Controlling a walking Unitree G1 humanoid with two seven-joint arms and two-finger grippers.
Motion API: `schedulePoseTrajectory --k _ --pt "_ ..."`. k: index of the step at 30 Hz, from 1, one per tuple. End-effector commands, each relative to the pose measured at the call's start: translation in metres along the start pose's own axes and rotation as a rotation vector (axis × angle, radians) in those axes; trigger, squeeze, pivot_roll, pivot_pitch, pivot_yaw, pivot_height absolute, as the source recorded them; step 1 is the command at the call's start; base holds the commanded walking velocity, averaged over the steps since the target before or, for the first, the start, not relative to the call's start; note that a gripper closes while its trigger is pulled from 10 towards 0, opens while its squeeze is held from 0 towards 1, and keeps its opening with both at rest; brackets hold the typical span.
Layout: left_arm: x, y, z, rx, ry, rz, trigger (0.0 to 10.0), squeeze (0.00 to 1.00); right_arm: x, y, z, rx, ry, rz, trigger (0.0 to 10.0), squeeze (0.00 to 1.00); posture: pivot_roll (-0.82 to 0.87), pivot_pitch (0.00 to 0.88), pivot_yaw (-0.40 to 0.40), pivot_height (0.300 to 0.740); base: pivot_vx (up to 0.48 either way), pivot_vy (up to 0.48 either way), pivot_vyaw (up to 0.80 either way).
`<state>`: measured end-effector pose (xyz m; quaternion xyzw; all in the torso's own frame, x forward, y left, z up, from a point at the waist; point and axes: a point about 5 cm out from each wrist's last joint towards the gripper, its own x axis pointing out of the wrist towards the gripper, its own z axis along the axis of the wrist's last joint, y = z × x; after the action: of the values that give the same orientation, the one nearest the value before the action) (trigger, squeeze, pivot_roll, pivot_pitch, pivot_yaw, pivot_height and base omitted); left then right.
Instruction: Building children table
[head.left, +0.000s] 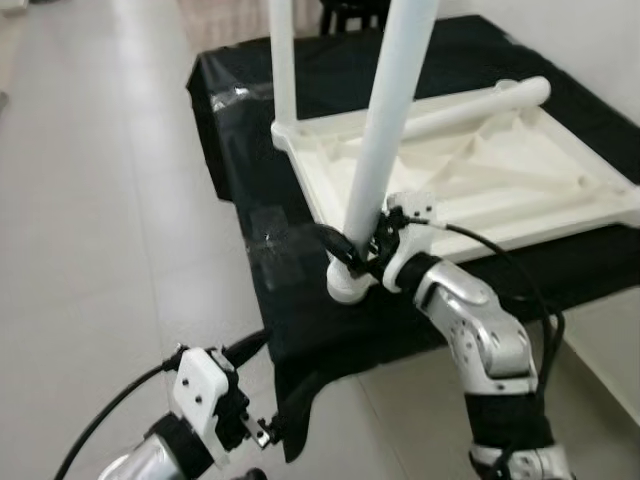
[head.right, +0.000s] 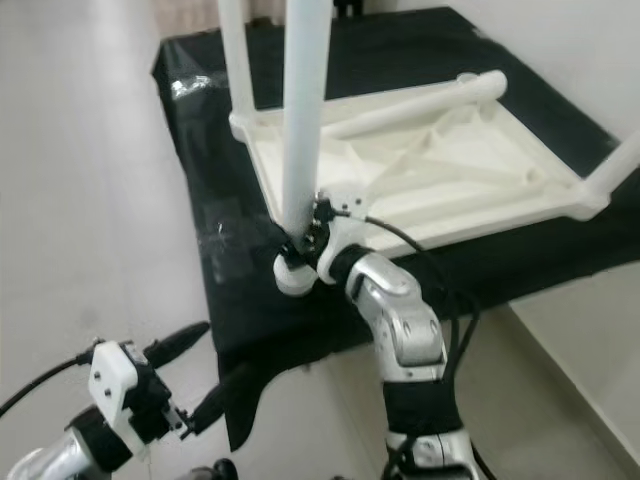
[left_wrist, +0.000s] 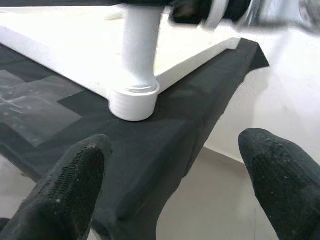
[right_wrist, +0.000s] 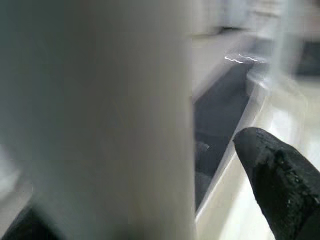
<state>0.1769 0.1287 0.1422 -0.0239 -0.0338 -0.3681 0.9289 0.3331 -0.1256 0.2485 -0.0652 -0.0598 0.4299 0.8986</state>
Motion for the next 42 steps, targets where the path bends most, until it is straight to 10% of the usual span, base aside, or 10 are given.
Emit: schedulePoseTrajectory --k 1,11,12,24,28,31,32,34,36,42 --pt "-0.003 -0.001 -0.007 -0.009 0.027 0.011 10.0 0.0 -0.002 0.001 0.005 -0.067 -0.012 0.107 10.0 0.0 0.0 0.212 -0.032 0.74 0.0 0.0 0.0" --pt "-0.005 -0.005 -0.006 -0.009 0.026 0.015 10.0 0.0 0.012 -0.022 0.011 -0.114 0.069 0.376 10.0 0.0 0.02 0.224 -0.039 0.74 0.0 0.0 0.0" --pt "-0.006 -0.007 -0.006 -0.009 0.028 0.019 10.0 0.0 0.017 -0.029 0.01 -0.067 0.06 0.386 0.0 0.0 0.04 0.233 -0.042 0.74 0.0 0.0 0.0" --pt "-0.008 -0.009 -0.005 -0.008 0.034 0.018 10.0 0.0 0.005 -0.039 -0.016 0.005 0.088 0.368 0.0 0.0 0.03 0.249 -0.036 0.74 0.0 0.0 0.0" --pt "-0.01 -0.008 -0.006 -0.015 0.033 0.016 10.0 0.0 -0.003 -0.02 -0.061 0.075 0.185 0.022 0.0 0.0 -0.01 0.264 -0.048 0.74 0.0 0.0 0.0" --pt "-0.01 -0.008 -0.006 -0.015 0.033 0.016 10.0 0.0 -0.003 -0.02 -0.061 0.075 0.185 0.022 0.0 0.0 -0.01 0.264 -0.048 0.74 0.0 0.0 0.0" --pt "-0.011 -0.007 -0.006 -0.015 0.034 0.015 10.0 0.0 -0.005 -0.005 -0.079 0.126 0.236 -0.301 0.0 0.0 -0.01 0.268 -0.049 0.74 0.0 0.0 0.0" --pt "-0.011 -0.007 -0.006 -0.015 0.034 0.015 10.0 0.0 -0.005 -0.005 -0.079 0.126 0.236 -0.301 0.0 0.0 -0.01 0.268 -0.049 0.74 0.0 0.0 0.0" --pt "-0.009 -0.001 -0.006 -0.006 0.036 0.021 10.0 0.0 0.019 0.057 -0.088 0.24 0.236 -0.467 0.0 0.0 -0.02 0.247 -0.012 0.74 0.0 0.0 0.0" --pt "-0.002 0.003 -0.009 0.006 0.033 0.026 10.0 0.0 0.073 0.076 -0.064 0.235 0.13 -0.36 0.0 0.0 -0.02 0.22 -0.028 0.74 0.0 0.0 0.0"
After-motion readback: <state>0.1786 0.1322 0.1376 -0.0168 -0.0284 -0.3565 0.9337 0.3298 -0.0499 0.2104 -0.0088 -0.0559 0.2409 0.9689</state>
